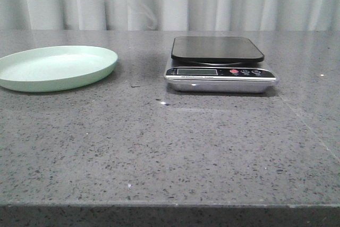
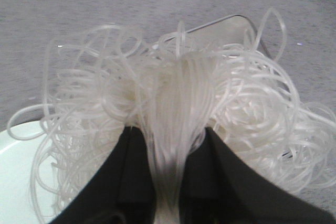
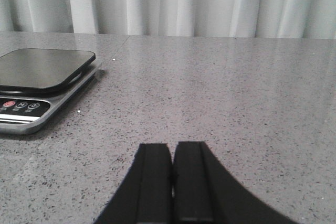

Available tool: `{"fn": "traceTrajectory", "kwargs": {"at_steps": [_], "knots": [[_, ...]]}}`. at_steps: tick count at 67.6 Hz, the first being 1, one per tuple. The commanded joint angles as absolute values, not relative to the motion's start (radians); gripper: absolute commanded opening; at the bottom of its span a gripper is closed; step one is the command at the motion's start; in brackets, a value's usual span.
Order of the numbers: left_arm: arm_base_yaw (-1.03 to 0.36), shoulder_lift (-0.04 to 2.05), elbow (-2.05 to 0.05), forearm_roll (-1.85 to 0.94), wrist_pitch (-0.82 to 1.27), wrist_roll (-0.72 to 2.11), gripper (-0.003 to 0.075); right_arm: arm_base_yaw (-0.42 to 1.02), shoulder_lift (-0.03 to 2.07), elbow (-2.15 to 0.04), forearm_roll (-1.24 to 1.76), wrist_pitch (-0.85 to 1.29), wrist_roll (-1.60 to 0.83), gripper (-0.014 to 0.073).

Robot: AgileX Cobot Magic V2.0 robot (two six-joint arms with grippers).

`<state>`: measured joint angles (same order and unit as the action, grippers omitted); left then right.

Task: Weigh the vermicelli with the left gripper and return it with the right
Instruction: 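Close the left gripper on the vermicelli and lift it off the plate, then carry the vermicelli with the left gripper and release it onto the scale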

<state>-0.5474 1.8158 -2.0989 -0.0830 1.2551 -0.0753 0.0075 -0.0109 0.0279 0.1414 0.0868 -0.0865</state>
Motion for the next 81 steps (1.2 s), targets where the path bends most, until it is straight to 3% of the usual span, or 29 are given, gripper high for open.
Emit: {"fn": "traceTrajectory", "kwargs": {"at_steps": [1, 35, 62, 68, 81], "knots": [[-0.579, 1.834, -2.176, -0.115, 1.197, -0.085, 0.0134, 0.009, -0.025, 0.020, 0.140, 0.000, -0.094, 0.0151], [-0.661, 2.145, -2.482, -0.112, 1.206, -0.114, 0.0139, 0.039, -0.025, 0.020, 0.140, 0.000, -0.094, 0.0151], [-0.661, 2.245, -2.513, -0.144, 1.221, -0.120, 0.0152, 0.039, -0.026, 0.020, 0.140, 0.000, -0.094, 0.0151], [-0.661, 2.250, -2.513, -0.148, 1.221, -0.109, 0.0239, 0.039, -0.026, 0.020, 0.140, 0.000, -0.094, 0.0151], [-0.661, 2.252, -2.513, -0.148, 1.222, -0.108, 0.0520, 0.039, -0.026, 0.020, 0.140, 0.000, -0.094, 0.0151]]}}
